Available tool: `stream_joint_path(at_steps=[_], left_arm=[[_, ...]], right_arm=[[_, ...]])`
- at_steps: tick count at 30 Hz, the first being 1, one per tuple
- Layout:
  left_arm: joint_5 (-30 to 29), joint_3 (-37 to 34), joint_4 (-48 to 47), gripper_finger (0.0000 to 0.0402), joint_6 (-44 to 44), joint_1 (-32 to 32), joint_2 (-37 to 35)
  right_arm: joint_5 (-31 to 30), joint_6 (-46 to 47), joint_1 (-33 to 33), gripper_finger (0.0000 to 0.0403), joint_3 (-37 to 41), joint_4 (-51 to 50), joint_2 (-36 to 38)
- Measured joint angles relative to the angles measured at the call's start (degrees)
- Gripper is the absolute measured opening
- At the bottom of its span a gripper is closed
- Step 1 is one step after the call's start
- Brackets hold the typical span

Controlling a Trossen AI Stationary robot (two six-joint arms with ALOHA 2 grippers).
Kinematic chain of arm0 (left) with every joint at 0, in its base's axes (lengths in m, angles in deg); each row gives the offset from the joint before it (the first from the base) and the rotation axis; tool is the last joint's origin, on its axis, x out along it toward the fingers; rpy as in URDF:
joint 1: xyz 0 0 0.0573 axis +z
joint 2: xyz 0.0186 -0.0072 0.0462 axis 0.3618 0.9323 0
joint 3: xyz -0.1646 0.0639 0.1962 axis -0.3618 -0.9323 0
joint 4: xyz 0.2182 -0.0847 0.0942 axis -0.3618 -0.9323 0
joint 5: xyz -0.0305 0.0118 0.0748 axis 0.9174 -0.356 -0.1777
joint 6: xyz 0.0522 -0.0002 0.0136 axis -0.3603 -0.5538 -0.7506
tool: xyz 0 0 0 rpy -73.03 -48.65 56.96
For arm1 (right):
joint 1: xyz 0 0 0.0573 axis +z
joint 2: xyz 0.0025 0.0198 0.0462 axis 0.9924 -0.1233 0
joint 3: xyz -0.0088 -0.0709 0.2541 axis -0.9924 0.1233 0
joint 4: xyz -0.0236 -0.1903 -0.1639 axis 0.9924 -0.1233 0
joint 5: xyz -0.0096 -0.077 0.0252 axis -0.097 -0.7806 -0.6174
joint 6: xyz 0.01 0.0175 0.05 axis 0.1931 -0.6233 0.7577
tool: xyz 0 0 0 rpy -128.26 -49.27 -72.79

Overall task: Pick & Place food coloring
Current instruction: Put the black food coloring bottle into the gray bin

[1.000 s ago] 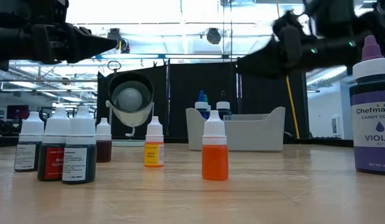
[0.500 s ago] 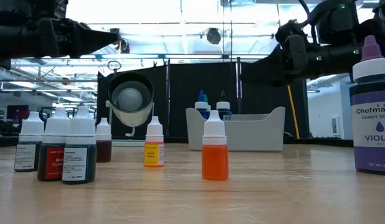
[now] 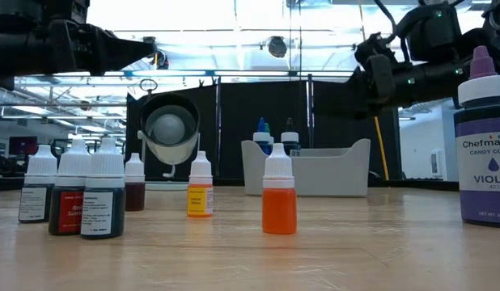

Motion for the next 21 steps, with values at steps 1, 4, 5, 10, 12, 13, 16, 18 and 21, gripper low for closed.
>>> stream_joint_path(at_steps=[1, 4, 5, 10, 12, 13, 16, 18, 21], left_arm=[[0.0, 0.0, 0.0, 0.0047, 0.0, 0.0, 0.0], [0.0, 0.0, 0.0, 0.0047, 0.0, 0.0, 0.0], [0.0, 0.0, 0.0, 0.0047, 0.0, 0.0, 0.0], [0.0, 0.0, 0.1, 0.0047, 0.0, 0.0, 0.0], [0.0, 0.0, 0.1, 0.0047, 0.1, 0.0, 0.0], [0.0, 0.0, 0.1, 0.0047, 0.2, 0.0, 0.0], [0.0, 0.0, 0.0, 0.0047, 0.5, 0.0, 0.0], [0.0, 0.0, 0.0, 0.0047, 0.7, 0.0, 0.0], [0.0, 0.0, -0.1, 0.0047, 0.7, 0.0, 0.0]], right_arm=[[0.0, 0.0, 0.0, 0.0254, -0.1, 0.6, 0.0], [0.2, -0.4, 0.3, 0.0254, -1.4, -0.4, -0.8], [0.2, -0.8, 0.5, 0.0254, -1.8, -0.7, -1.4], [0.2, -2.4, 0.5, 0.0254, -5.5, -0.8, -7.8], [0.2, -2.9, 0.5, 0.0254, -6.5, -0.9, -9.0], [0.2, -2.9, 0.5, 0.0254, -6.7, -0.7, -9.2], [0.2, -2.8, 0.5, 0.0254, -7.0, -0.8, -9.6], [0.6, -2.4, 0.5, 0.0254, -7.0, -0.7, -9.6], [2.9, -1.1, 0.0, 0.0254, -7.0, -1.9, -9.6]])
